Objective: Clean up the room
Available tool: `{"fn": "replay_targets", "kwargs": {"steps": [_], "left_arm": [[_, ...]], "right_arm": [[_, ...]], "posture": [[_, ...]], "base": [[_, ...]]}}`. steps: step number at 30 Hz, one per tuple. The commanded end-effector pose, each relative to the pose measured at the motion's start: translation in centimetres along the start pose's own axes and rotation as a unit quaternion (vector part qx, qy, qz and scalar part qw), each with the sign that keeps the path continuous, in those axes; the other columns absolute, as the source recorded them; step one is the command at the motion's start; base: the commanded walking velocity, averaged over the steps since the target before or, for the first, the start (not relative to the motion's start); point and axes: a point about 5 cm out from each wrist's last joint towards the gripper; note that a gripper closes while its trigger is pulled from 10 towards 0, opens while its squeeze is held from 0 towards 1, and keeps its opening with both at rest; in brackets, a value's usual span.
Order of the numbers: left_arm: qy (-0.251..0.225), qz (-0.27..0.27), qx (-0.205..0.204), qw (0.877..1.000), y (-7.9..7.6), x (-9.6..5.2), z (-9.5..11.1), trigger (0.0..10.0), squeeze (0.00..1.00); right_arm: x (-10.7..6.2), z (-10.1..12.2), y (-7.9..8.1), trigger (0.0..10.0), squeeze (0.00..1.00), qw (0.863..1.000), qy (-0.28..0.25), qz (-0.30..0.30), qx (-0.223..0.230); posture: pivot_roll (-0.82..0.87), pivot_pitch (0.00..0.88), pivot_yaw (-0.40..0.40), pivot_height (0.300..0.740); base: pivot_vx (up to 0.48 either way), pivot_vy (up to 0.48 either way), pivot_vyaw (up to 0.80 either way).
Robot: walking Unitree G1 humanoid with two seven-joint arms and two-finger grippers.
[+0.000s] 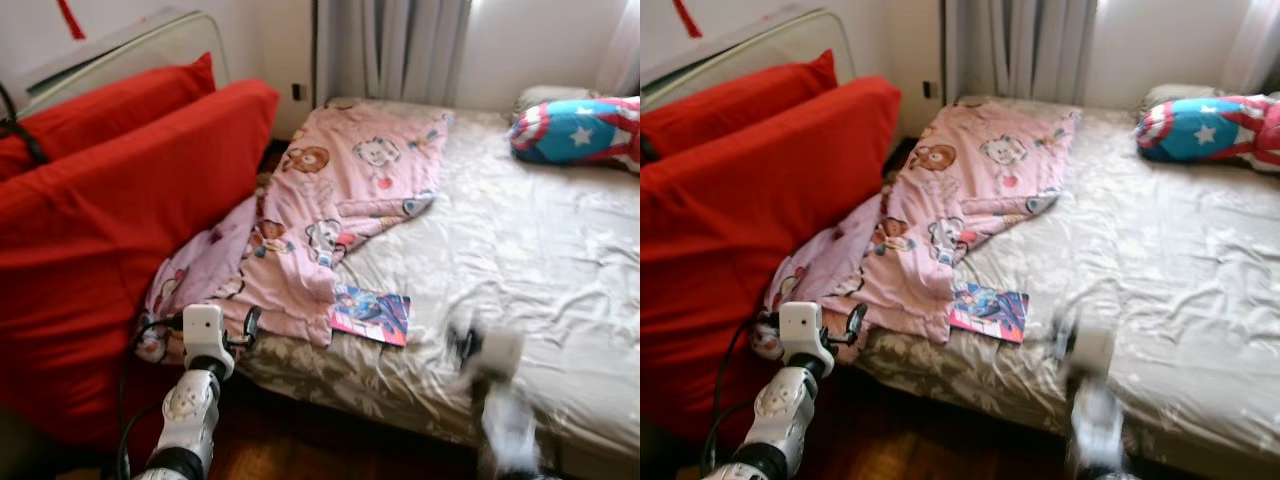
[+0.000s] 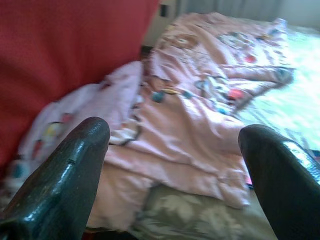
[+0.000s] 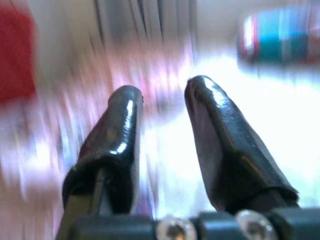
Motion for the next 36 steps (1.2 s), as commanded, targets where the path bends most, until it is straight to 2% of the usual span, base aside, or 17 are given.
{"fn": "replay_targets", "kwargs": {"steps": [1, 2, 6, 14, 17, 25, 29, 36], "left_arm": [[-0.011, 0.005, 0.0, 1.0, 0.5, -0.1, 0.3, 10.0, 0.0], [-0.01, 0.011, 0.002, 1.0, 0.7, -0.1, 0.4, 10.0, 0.0], [-0.018, 0.012, -0.001, 1.0, 0.8, 0.1, 0.8, 10.0, 0.0], [-0.034, 0.02, -0.008, 0.999, 1.0, 0.6, 1.6, 10.0, 0.0], [-0.033, 0.02, -0.01, 0.999, 1.0, 0.6, 1.7, 10.0, 0.0], [-0.032, 0.016, -0.013, 0.999, 0.9, 0.8, 1.8, 10.0, 0.0], [-0.023, 0.015, -0.012, 1.0, 0.8, 0.6, 1.4, 10.0, 0.0], [-0.015, 0.016, -0.013, 1.0, 0.9, 0.5, 1.1, 10.0, 0.0]], "right_arm": [[-2.1, -2.4, 1.0, 10.0, 0.0, 0.999, 0.05, 0.012, 0.001], [-1.4, -1.5, 1.0, 10.0, 0.0, 1.0, 0.029, 0.007, 0.006], [-0.9, -1.2, 1.0, 10.0, 0.0, 0.999, 0.031, 0.008, 0.006], [-2.3, -2.8, 1.1, 10.0, 0.0, 0.997, 0.072, -0.004, 0.006], [-2.4, -2.9, 1.2, 10.0, 0.0, 0.997, 0.078, -0.007, 0.017], [-2.2, -3.0, 1.3, 10.0, 0.0, 0.996, 0.089, -0.013, 0.014], [-2.4, -3.8, 1.3, 10.0, 0.0, 0.992, 0.124, -0.014, 0.01], [-2.6, -3.8, 1.1, 10.0, 0.0, 0.993, 0.118, -0.02, 0.012]], "posture": [[-0.1, 0.0, 0.007, 0.74], [-0.1, 0.0, 0.007, 0.74], [-0.1, 0.0, 0.0, 0.74], [-0.09, 0.0, 0.001, 0.74], [-0.09, 0.0, 0.001, 0.74], [-0.09, 0.0, 0.004, 0.74], [-0.09, 0.0, 0.005, 0.74], [-0.09, 0.0, 0.004, 0.705]], "base": [[0.0, 0.0, 0.0], [0.0, 0.0, 0.0], [0.0, 0.0, 0.0], [0.0, 0.0, 0.0], [0.0, 0.0, 0.0], [0.0, 0.0, 0.0], [0.0, 0.0, 0.0], [0.0, 0.0, 0.0]]}}
Point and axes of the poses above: a point about 5 cm out from each wrist's last joint towards the gripper, its own x axis pointing out of the wrist towards the gripper, its own z axis along the axis of the wrist's last joint, y = z × x, and after that the axes turned 13 degrees about -x, right-handed
